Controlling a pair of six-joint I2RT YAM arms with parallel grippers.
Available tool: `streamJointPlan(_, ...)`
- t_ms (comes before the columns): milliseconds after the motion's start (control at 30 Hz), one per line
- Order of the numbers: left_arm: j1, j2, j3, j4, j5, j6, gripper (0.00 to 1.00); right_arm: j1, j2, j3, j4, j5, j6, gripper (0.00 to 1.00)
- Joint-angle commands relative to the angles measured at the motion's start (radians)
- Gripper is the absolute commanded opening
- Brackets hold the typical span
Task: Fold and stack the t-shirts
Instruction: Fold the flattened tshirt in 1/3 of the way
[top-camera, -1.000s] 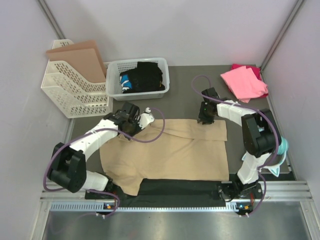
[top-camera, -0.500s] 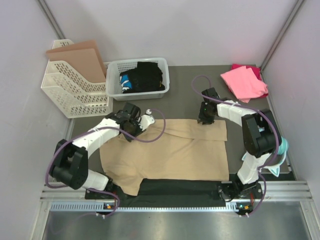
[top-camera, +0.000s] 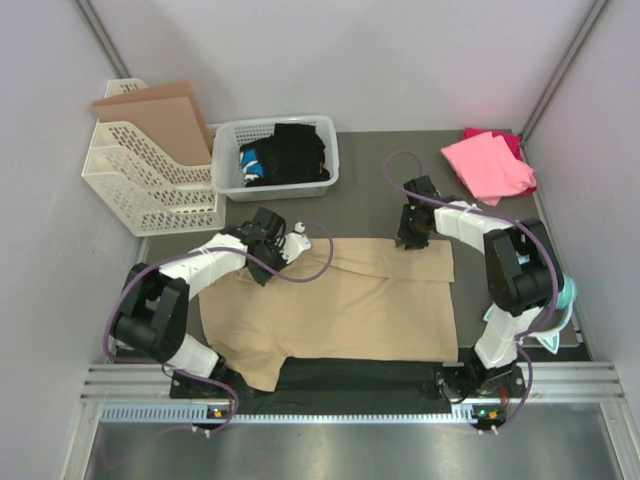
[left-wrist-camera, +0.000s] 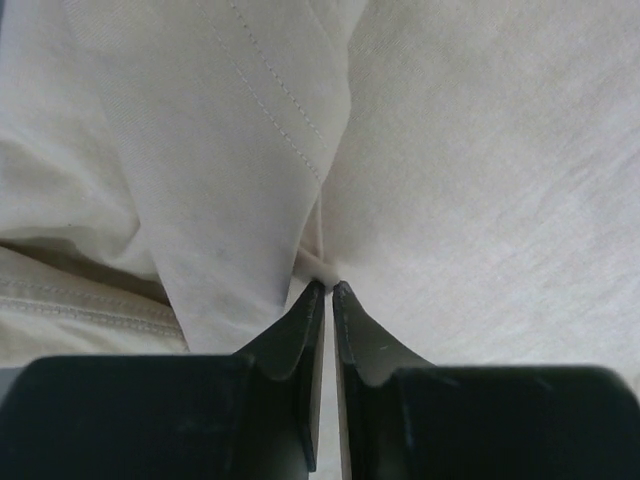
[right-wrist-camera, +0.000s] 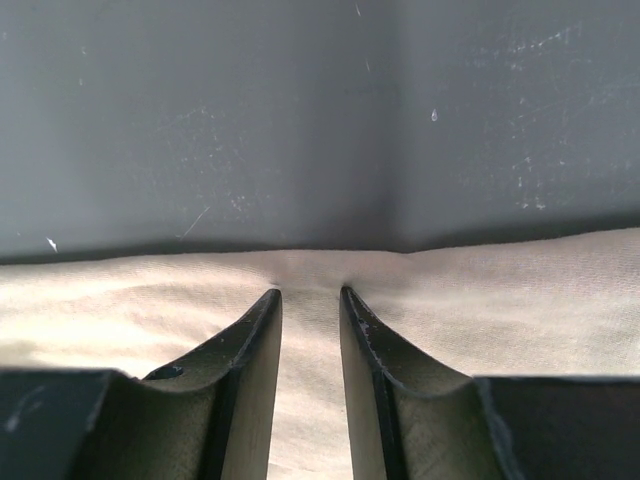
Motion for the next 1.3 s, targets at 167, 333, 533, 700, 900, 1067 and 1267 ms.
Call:
streamJointPlan(167, -0.003, 0.055, 0.042, 0.052, -0.007, -0.016, 0.09, 0.006, -0.059, -0.01, 0.005, 0.016, -0.006, 0.29)
streamJointPlan(333, -0.003, 0.045, 0.044, 0.068, -0.014, -0.021, 0.0, 0.006, -0.062, -0.008, 0.006, 0.015, -0.009, 0.29)
streamJointPlan(533, 0.0, -0.017, 0.09, 0.036, -0.037, -0.013, 0.0, 0.006, -0.065, -0.015, 0.009, 0.015, -0.012, 0.28)
streamJointPlan(700, 0.0, -0.083, 0.128, -0.001, -0.041, -0.004, 0.0, 0.008, -0.068, -0.025, 0.014, 0.016, -0.012, 0.28)
streamJointPlan(900, -0.001, -0.161, 0.173, -0.179, 0.028, 0.051, 0.0, 0.005, -0.068, -0.03, 0.014, 0.02, -0.015, 0.28)
streamJointPlan(1067, 0.0, -0.218, 0.142, -0.343, 0.082, 0.14, 0.0, 0.006, -0.069, -0.03, 0.015, 0.021, -0.017, 0.28)
streamJointPlan(1267, 0.0, -0.233, -0.003, -0.328, 0.027, 0.181, 0.0, 0.006, -0.071, -0.039, 0.02, 0.02, -0.015, 0.28)
